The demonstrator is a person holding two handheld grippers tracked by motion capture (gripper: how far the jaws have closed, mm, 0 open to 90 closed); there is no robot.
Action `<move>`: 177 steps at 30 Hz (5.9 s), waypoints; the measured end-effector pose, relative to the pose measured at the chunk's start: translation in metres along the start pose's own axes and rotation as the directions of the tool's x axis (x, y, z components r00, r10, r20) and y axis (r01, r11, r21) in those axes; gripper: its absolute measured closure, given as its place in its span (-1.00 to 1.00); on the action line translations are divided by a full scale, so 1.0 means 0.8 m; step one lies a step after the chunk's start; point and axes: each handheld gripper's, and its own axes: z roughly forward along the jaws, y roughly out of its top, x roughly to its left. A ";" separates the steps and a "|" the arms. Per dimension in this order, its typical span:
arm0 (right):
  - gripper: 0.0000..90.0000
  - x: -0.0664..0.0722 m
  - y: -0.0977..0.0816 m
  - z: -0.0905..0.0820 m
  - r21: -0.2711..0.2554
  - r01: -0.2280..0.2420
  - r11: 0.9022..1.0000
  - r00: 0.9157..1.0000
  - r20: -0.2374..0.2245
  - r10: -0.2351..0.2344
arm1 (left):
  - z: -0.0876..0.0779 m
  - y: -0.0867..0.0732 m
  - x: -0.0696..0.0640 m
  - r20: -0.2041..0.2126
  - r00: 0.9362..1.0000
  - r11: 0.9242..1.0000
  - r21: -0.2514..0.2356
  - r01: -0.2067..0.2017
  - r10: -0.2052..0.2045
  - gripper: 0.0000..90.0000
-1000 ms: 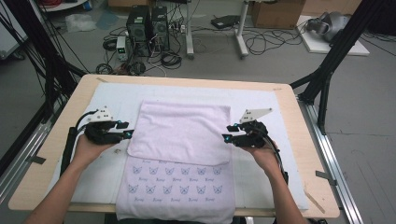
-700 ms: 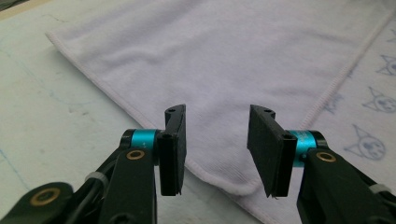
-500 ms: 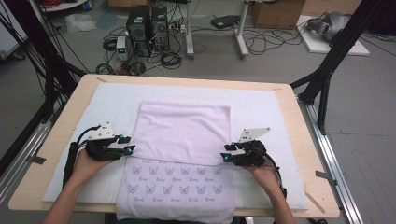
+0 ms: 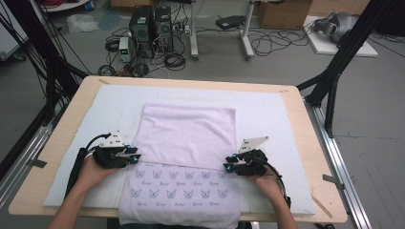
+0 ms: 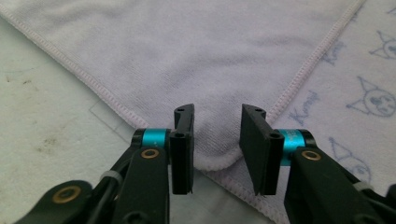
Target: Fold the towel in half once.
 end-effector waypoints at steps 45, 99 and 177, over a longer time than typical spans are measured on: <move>0.94 0.057 0.013 -0.090 -0.128 0.084 0.988 0.993 -0.067 -0.094 | -0.108 0.003 -0.082 0.021 0.999 0.986 -0.162 -0.027 0.031 0.93; 0.53 0.086 -0.014 -0.084 -0.108 0.089 0.990 0.988 -0.117 -0.102 | -0.107 -0.018 -0.095 0.064 0.996 0.992 -0.108 -0.061 0.068 0.54; 0.78 -0.158 0.067 0.034 0.083 -0.121 0.989 0.992 0.053 0.117 | 0.071 0.058 0.106 -0.160 0.970 0.983 -0.010 0.181 -0.181 0.88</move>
